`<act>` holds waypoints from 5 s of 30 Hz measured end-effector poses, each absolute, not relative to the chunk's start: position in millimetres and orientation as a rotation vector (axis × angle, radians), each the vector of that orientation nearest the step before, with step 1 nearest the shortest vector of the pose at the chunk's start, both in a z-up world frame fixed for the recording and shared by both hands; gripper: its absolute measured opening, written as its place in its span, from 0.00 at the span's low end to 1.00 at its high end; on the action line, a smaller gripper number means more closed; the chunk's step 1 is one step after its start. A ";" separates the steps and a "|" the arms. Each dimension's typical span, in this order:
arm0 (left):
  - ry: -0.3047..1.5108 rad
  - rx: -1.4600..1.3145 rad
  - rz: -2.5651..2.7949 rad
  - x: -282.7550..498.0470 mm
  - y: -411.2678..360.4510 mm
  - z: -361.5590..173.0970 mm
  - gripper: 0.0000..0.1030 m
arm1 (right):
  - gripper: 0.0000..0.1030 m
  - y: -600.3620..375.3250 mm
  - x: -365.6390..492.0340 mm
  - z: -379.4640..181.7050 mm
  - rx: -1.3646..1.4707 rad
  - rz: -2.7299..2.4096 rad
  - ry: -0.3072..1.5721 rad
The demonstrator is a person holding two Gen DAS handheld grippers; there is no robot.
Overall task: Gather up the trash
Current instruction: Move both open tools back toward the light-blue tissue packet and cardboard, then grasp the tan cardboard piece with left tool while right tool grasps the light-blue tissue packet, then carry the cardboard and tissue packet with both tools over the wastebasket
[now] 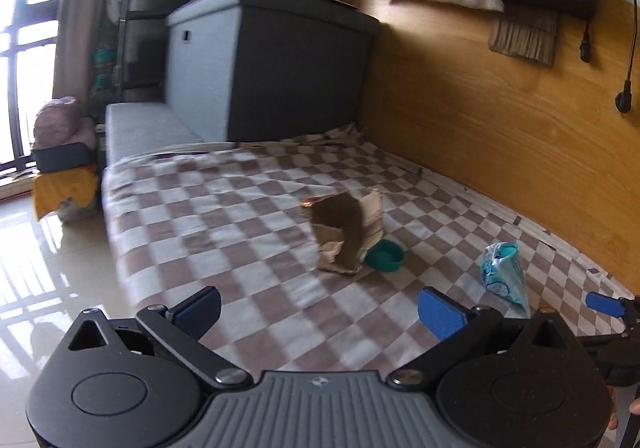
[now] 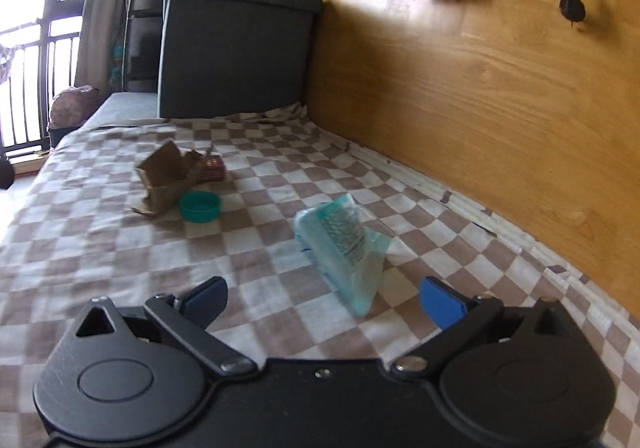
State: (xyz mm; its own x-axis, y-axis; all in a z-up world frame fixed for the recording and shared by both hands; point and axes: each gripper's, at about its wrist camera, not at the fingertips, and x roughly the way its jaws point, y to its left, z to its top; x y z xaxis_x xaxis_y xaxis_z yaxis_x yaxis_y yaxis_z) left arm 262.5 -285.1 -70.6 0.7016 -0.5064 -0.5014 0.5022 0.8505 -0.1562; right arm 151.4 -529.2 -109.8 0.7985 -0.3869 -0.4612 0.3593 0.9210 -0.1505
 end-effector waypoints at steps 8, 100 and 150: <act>0.588 -0.013 -0.613 309.0 -330.3 -103.9 1.00 | 1.00 -548.5 186.7 -121.7 -0.109 -0.394 0.536; 0.605 -0.085 -0.347 265.8 -82.1 -81.6 0.52 | 0.49 -313.7 222.4 -75.1 0.025 -0.042 0.512; 1.180 -0.471 0.002 329.7 70.8 -346.2 0.52 | 0.50 -122.6 369.4 -309.9 -0.074 0.351 1.058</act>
State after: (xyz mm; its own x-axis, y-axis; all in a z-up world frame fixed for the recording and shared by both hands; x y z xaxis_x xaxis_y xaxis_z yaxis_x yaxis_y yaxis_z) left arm 329.7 70.8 -346.2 0.3928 -0.2410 -0.8875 -0.2437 0.9033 -0.3531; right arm 369.4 -122.6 -309.9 0.4411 0.2469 -0.8628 -0.3177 0.9421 0.1071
